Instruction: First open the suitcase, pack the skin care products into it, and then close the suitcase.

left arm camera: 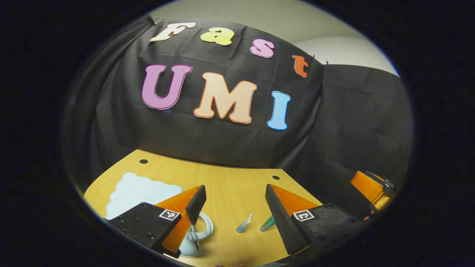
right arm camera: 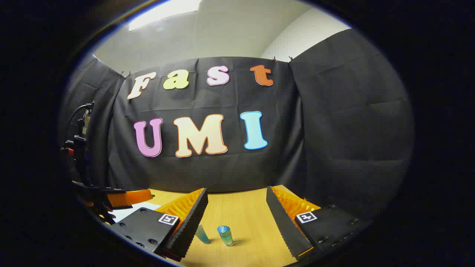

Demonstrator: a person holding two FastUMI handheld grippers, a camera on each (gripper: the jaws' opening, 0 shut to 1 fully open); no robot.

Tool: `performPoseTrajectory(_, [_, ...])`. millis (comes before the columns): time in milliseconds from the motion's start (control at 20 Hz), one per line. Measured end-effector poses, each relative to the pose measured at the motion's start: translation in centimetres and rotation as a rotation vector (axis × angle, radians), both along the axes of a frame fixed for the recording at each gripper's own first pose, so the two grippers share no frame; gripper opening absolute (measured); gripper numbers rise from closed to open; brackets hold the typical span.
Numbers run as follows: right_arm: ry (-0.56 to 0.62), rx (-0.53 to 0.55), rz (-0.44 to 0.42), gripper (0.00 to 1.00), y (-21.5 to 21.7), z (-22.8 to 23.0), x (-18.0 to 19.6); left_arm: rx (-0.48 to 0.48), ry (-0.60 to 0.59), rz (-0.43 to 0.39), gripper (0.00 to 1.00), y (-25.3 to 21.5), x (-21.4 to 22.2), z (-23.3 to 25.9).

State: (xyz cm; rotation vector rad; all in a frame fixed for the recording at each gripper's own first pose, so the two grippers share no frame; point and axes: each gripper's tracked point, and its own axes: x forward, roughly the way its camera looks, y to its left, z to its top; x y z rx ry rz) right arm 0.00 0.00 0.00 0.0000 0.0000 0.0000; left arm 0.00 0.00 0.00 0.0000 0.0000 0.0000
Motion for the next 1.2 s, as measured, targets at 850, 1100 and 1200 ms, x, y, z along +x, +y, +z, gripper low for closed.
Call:
performPoseTrajectory(850, [0.078, 0.073, 0.094, 0.98, -0.2, -3.1, 3.0, 0.021, 0.116, 0.219, 0.95, 6.3, -0.4, -1.4])
performPoseTrajectory(1100, [0.111, 0.104, 0.135, 0.98, 0.9, -4.1, 3.8, -0.052, 0.227, 0.202, 0.94, 7.8, 0.6, -2.8])
performPoseTrajectory(1200, [0.129, 0.105, 0.143, 0.98, 1.0, -4.7, 3.7, -0.108, 0.297, 0.191, 0.95, 8.2, 1.7, -3.8])
